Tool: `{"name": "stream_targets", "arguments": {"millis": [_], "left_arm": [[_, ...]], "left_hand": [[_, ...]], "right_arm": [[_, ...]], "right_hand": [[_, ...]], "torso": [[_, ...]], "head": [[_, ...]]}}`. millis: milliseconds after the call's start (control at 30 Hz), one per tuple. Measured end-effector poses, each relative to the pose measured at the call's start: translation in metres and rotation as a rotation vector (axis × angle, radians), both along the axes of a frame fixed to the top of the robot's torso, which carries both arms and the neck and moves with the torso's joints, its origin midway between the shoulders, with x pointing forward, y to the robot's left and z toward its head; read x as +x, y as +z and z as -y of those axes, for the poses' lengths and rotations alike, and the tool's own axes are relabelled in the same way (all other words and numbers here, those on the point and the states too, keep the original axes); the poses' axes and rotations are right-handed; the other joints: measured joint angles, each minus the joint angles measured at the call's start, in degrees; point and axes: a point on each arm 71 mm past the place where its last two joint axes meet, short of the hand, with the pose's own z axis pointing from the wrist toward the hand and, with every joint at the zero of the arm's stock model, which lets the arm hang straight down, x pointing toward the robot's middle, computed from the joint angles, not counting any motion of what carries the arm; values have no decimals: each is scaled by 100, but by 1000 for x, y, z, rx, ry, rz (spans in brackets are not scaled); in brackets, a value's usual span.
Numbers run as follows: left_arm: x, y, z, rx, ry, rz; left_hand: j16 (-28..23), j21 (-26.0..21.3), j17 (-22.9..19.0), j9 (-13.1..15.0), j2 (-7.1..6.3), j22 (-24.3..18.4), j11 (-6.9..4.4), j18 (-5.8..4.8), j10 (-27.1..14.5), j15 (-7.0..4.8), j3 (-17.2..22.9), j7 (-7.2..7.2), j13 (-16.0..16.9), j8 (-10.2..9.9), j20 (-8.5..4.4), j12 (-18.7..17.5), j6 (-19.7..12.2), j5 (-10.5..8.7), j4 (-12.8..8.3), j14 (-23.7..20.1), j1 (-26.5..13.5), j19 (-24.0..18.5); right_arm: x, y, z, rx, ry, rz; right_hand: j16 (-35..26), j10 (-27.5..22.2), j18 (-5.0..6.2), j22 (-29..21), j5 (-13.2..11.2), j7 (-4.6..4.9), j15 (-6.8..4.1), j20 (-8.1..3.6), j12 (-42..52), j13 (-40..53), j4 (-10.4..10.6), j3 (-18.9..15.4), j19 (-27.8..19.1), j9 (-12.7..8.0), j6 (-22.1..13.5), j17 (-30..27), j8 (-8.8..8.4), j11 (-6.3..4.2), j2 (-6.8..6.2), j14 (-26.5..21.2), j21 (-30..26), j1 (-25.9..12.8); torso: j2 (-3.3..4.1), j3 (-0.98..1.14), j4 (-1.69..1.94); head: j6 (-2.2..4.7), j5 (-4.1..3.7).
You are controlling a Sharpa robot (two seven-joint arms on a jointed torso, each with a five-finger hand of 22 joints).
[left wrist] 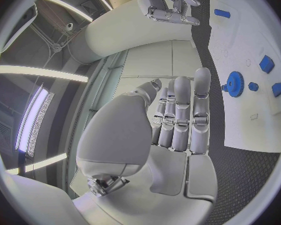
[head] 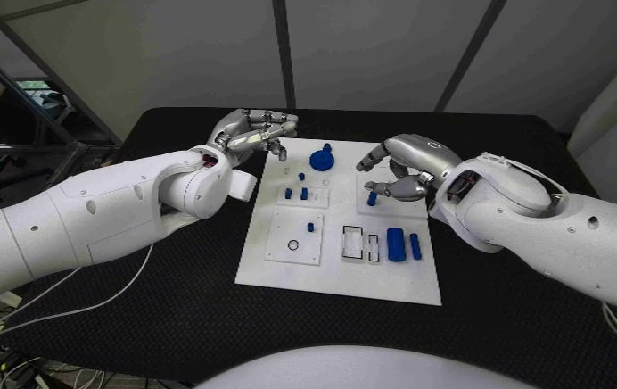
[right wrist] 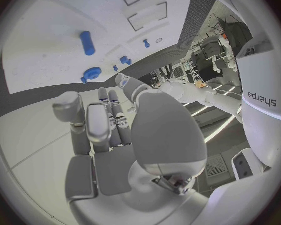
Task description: Assemble the parts on the task board
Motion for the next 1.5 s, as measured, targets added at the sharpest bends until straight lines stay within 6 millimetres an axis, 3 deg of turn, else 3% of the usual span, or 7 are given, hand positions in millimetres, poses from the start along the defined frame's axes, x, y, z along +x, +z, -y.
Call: {"name": "stream_targets", "arguments": {"millis": [200, 367, 667, 1033, 1500], "left_arm": [[0, 0, 1, -1, -2, 0], [0, -1, 1, 0, -1, -1], [0, -1, 1, -1, -2, -1], [0, 0, 2, -1, -3, -1], [0, 0, 2, -1, -3, -1]], "left_hand": [[0, 0, 0, 0, 0, 0, 0, 0, 0, 0, 0, 0, 0, 0, 0, 0, 0, 0, 0, 0, 0, 0], [0, 0, 0, 0, 0, -1, 0, 0, 0, 9, -1, 0, -1, 0, 0, 2, 0, 0, -2, -9, 0, 0], [0, 0, 1, 1, 0, -6, 0, 0, 1, 19, -16, 0, -1, 0, 0, 35, 0, 0, -16, -20, 0, 0], [0, 0, 1, 1, 0, -6, 0, 0, 1, 20, -16, 0, 4, 0, 0, 34, 0, 0, -16, -20, 0, 0], [0, 0, -2, 1, 0, -5, 1, 0, 2, 19, -16, 0, 3, 0, 0, 34, 0, 0, -17, -20, 0, 0]], "right_arm": [[7, -6, 14, -73, -26, -36], [9, -9, 13, -118, -21, -49], [11, -17, 9, -178, -9, -73], [13, -25, 1, -216, 4, -96], [14, -32, -2, -246, 13, -119]], "right_hand": [[0, -63, 0, -28, 0, -28, 0, 0, 83, 0, 38, -208, 0, 0, -28, -33, 0, -3, -22, 0, -24, -22], [0, -85, 0, -38, 0, -49, 0, 0, 106, -1, 50, -257, 0, 0, -49, -48, 0, 2, -22, 0, -49, -22], [0, -90, 1, -28, 0, -49, 0, -12, 204, 6, 70, -338, 13, 10, -48, -35, 0, 7, -21, 0, -49, -21], [0, 182, 1, 89, 0, -36, -22, -83, 400, 12, 85, -353, 84, 39, 51, -36, 27, -73, 155, -21, 12, 104], [71, 619, 0, 294, 0, -50, -85, -134, 492, 11, 124, -183, 217, 89, 381, 40, 105, -145, 273, 1, 155, 213]], "torso": [[6, -1, 15], [15, 7, 17], [13, 3, 17], [7, 5, 18], [10, 5, 16]], "head": [[31, -70], [34, -79], [-1, -87], [-23, -61], [-49, -46]]}}
